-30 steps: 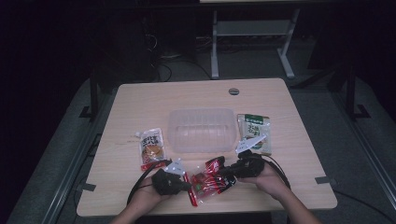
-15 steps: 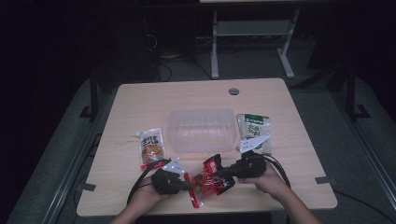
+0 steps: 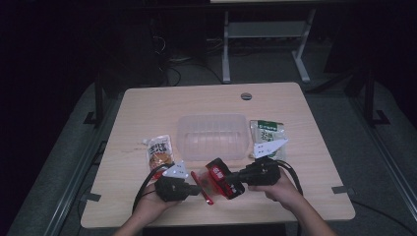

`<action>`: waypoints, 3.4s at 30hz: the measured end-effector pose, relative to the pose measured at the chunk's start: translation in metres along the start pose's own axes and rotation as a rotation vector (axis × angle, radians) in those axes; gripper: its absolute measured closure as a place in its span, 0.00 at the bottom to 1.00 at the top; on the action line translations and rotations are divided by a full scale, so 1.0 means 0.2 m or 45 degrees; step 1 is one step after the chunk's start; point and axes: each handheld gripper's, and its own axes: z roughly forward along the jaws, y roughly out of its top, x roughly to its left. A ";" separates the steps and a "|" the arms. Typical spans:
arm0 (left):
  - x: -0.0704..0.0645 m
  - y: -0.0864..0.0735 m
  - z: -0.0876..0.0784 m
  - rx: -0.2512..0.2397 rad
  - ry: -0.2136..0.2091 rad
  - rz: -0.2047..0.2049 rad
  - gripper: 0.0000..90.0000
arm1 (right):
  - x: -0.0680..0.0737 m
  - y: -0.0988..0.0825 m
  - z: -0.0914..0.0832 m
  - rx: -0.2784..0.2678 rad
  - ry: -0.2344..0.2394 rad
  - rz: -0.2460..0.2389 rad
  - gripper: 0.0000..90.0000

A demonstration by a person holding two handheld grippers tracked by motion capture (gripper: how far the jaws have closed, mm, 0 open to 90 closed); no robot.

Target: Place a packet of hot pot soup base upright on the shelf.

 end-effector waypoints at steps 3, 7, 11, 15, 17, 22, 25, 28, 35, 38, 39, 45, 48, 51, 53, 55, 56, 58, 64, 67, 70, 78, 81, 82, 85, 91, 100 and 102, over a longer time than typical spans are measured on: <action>0.01 0.00 -0.02 -0.005 -0.001 0.003 0.90 | 0.01 0.01 -0.01 -0.007 -0.018 -0.022 1.00; 0.01 -0.01 -0.04 -0.005 0.005 0.008 0.82 | 0.02 0.02 -0.03 -0.020 -0.047 -0.043 1.00; 0.00 -0.03 -0.06 0.013 -0.001 0.015 0.72 | 0.03 0.04 -0.05 -0.042 -0.078 -0.069 1.00; 0.00 -0.05 -0.07 0.033 -0.002 0.012 0.62 | 0.04 0.07 -0.07 -0.061 -0.096 -0.071 1.00; 0.00 -0.06 -0.08 0.035 0.000 0.005 0.59 | 0.04 0.08 -0.08 -0.075 -0.101 -0.075 1.00; 0.01 -0.06 -0.10 0.026 0.015 -0.001 0.54 | 0.04 0.12 -0.12 -0.111 -0.135 -0.080 1.00; 0.02 -0.07 -0.11 0.025 0.018 -0.005 0.54 | 0.04 0.15 -0.14 -0.133 -0.163 -0.090 1.00; 0.03 -0.07 -0.11 0.046 0.014 0.006 0.53 | 0.04 0.19 -0.17 -0.156 -0.192 -0.097 1.00; 0.03 -0.08 -0.09 0.056 0.009 0.012 0.53 | -0.01 0.29 -0.23 -0.212 -0.279 -0.099 1.00; 0.02 -0.08 -0.09 0.051 0.005 -0.010 0.53 | -0.03 0.31 -0.24 -0.223 -0.289 -0.093 1.00; 0.02 -0.08 -0.09 0.051 0.004 -0.008 0.53 | -0.04 0.32 -0.25 -0.231 -0.306 -0.090 1.00; 0.02 -0.08 -0.09 0.062 0.001 -0.005 0.53 | -0.09 0.39 -0.28 -0.261 -0.371 -0.079 1.00; 0.02 -0.08 -0.09 0.065 0.001 0.002 0.53 | -0.11 0.40 -0.28 -0.261 -0.393 -0.077 1.00; 0.03 -0.08 -0.09 0.067 0.001 0.005 0.53 | -0.15 0.41 -0.29 -0.279 -0.419 -0.061 1.00; 0.03 -0.08 -0.08 0.066 0.000 0.002 0.53 | -0.17 0.41 -0.29 -0.275 -0.438 -0.051 1.00; 0.03 -0.08 -0.08 0.068 0.000 0.002 0.53 | -0.18 0.40 -0.30 -0.276 -0.448 -0.038 1.00; 0.03 -0.08 -0.08 0.069 -0.001 0.001 0.53 | -0.18 0.40 -0.30 -0.276 -0.448 -0.038 1.00; 0.03 -0.08 -0.08 0.074 -0.001 -0.002 0.53 | -0.19 0.39 -0.30 -0.264 -0.466 -0.033 1.00; 0.02 -0.08 -0.08 0.070 -0.006 -0.005 0.52 | -0.21 0.37 -0.27 -0.236 -0.483 -0.021 1.00; 0.02 -0.08 -0.08 0.078 -0.007 -0.004 0.52 | -0.22 0.37 -0.25 -0.223 -0.493 -0.023 1.00; 0.02 -0.08 -0.08 0.077 -0.006 -0.006 0.52 | -0.23 0.36 -0.23 -0.199 -0.496 -0.017 1.00; 0.02 -0.08 -0.08 0.081 -0.009 -0.011 0.52 | -0.26 0.33 -0.21 -0.213 -0.492 0.011 1.00; 0.03 -0.08 -0.08 0.088 -0.010 -0.006 0.52 | -0.27 0.33 -0.20 -0.204 -0.503 0.011 1.00; 0.02 -0.08 -0.08 0.088 -0.010 -0.006 0.52 | -0.27 0.33 -0.20 -0.196 -0.506 0.007 1.00; 0.03 -0.08 -0.08 0.089 -0.012 0.000 0.52 | -0.27 0.33 -0.19 -0.186 -0.515 0.000 1.00; 0.02 -0.08 -0.08 0.085 -0.013 0.001 0.52 | -0.28 0.34 -0.17 -0.168 -0.534 -0.003 1.00; 0.02 -0.08 -0.08 0.085 -0.016 -0.002 0.52 | -0.31 0.34 -0.10 -0.108 -0.563 -0.008 1.00; 0.02 -0.08 -0.08 0.083 -0.017 -0.003 0.52 | -0.33 0.34 -0.08 -0.092 -0.569 -0.003 1.00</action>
